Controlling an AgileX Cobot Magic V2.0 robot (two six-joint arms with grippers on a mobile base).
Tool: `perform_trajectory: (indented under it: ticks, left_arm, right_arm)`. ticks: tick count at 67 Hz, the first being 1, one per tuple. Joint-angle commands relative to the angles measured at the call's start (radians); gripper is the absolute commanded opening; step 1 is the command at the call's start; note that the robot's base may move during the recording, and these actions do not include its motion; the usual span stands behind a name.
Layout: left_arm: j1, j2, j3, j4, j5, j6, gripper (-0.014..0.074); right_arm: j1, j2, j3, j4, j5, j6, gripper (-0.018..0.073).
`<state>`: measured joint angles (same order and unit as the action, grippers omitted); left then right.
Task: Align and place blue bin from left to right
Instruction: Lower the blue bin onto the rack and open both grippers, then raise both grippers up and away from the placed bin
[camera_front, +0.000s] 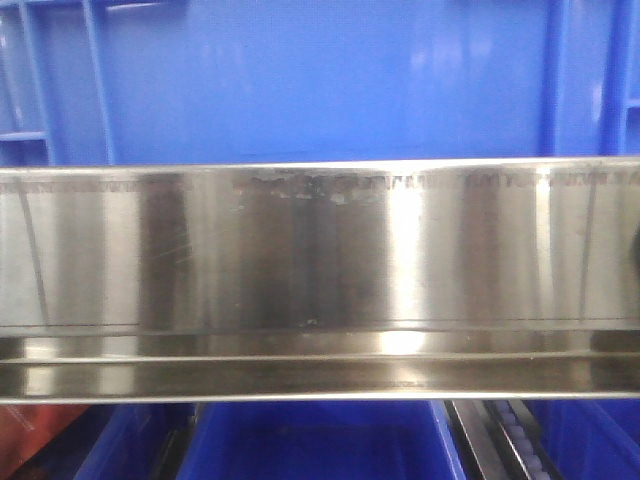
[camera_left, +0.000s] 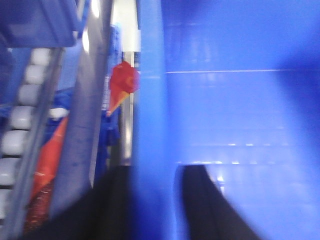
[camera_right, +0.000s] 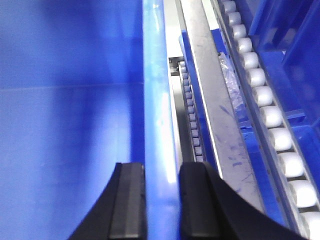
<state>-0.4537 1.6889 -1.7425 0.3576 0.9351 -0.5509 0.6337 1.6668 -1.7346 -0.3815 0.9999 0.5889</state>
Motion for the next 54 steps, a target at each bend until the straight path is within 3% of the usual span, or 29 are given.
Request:
perform_trajectory:
  ticks: [1, 8, 29, 35, 46, 48, 54]
  left_arm:
    - [-0.017, -0.019, -0.035, -0.034, -0.077, 0.003, 0.0344]
    - [-0.017, -0.019, -0.068, -0.030, -0.043, 0.003, 0.0403]
    - [-0.017, -0.019, -0.167, -0.028, 0.051, 0.003, 0.0395]
    - [-0.017, -0.019, -0.177, -0.028, 0.074, 0.003, 0.0288]
    - [-0.017, -0.019, -0.177, -0.023, 0.051, 0.003, -0.0069]
    - [-0.017, -0.019, -0.177, -0.020, 0.041, 0.003, -0.0111]
    - [-0.017, -0.030, -0.177, -0.017, 0.048, 0.025, -0.0111]
  right_arm:
    - [0.013, -0.011, -0.011, 0.014, -0.074, 0.003, 0.0288]
    - [0.013, -0.011, -0.034, 0.014, -0.030, 0.003, 0.0392]
    - [0.018, -0.016, -0.195, 0.007, 0.095, -0.062, 0.0361]
    - [0.018, -0.016, -0.226, 0.007, 0.108, -0.088, 0.0220]
    - [0.018, -0.022, -0.241, 0.007, 0.126, -0.102, -0.0092]
    - [0.018, -0.024, -0.241, 0.009, 0.130, -0.102, -0.0088]
    - [0.018, -0.034, -0.241, 0.010, 0.153, -0.102, -0.0069]
